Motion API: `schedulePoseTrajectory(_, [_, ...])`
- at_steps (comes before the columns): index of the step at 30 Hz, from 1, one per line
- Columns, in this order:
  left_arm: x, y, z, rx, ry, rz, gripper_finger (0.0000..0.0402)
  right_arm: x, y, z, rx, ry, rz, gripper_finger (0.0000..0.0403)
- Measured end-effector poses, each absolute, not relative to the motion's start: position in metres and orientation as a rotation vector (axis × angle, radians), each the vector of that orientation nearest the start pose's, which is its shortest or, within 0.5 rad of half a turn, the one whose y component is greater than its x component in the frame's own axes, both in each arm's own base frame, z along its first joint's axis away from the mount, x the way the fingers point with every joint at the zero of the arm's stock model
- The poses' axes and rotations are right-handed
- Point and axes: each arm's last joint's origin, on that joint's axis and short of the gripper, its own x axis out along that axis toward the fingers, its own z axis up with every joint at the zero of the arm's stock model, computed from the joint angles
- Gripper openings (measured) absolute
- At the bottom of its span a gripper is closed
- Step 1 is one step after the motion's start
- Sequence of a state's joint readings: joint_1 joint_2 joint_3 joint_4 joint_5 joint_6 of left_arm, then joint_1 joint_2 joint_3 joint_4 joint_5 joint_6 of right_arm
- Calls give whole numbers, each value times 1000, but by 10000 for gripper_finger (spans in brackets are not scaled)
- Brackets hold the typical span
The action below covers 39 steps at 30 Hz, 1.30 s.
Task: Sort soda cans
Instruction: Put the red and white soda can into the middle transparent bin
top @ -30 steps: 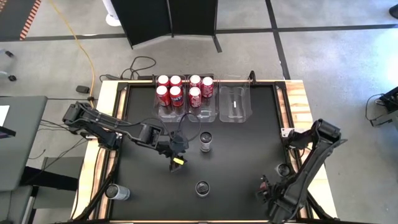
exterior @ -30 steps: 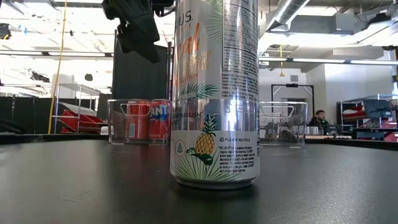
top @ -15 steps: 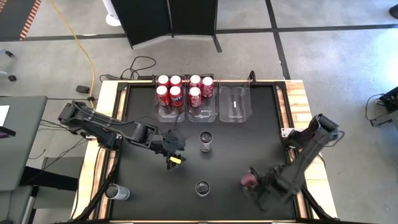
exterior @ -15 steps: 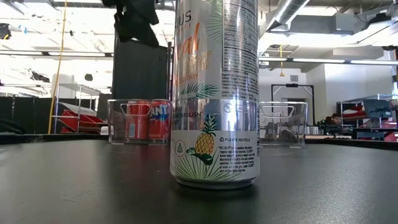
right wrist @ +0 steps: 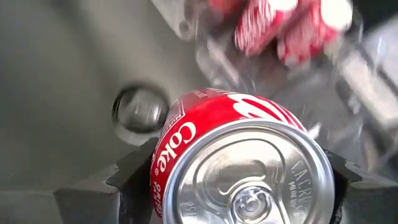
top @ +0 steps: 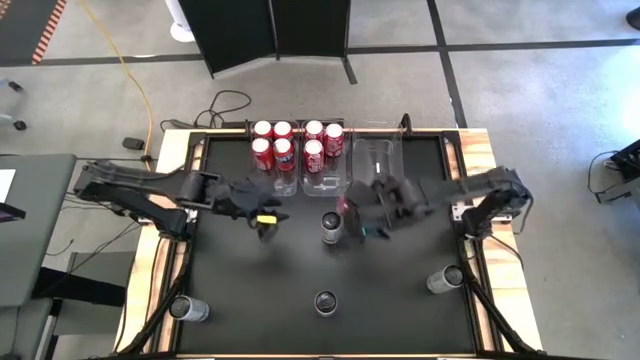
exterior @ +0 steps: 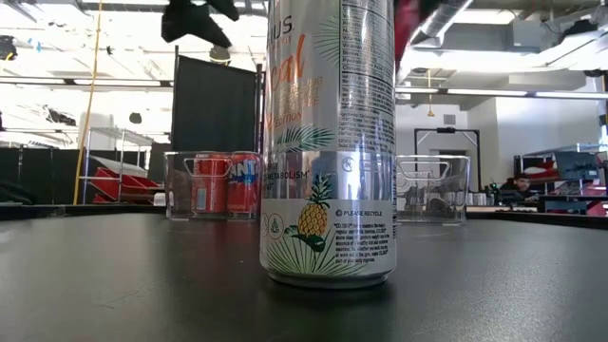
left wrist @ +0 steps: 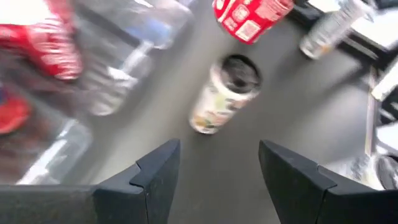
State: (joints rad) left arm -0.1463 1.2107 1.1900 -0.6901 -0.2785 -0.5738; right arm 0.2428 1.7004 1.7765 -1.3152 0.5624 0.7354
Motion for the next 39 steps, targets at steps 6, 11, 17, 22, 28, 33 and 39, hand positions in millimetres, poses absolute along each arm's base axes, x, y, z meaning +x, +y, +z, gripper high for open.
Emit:
schedulePoseTrajectory(6, [198, -37, 362, -366, 553, 451, 211, 341, -20, 361, 38, 962, -607, 309])
schedulePoseTrajectory(11, [169, -35, 364, -406, 563, 557, 210, 350, -96, 356, 23, 926, -632, 309])
schedulePoseTrajectory(17, [148, -36, 354, -511, 639, 677, 210, 357, -151, 316, 74, 1082, -596, 309])
schedulePoseTrajectory(22, [148, -40, 351, -537, 649, 707, 210, 373, -160, 285, 24, 1173, -516, 309])
schedulePoseTrajectory(28, [147, -39, 351, -573, 638, 725, 210, 387, -172, 263, -28, 1179, -472, 309])
schedulePoseTrajectory(33, [145, -38, 350, -618, 626, 765, 210, 393, -185, 240, -36, 1214, -449, 309])
schedulePoseTrajectory(39, [145, -38, 350, -668, 610, 789, 210, 395, -195, 230, -35, 1210, -427, 323])
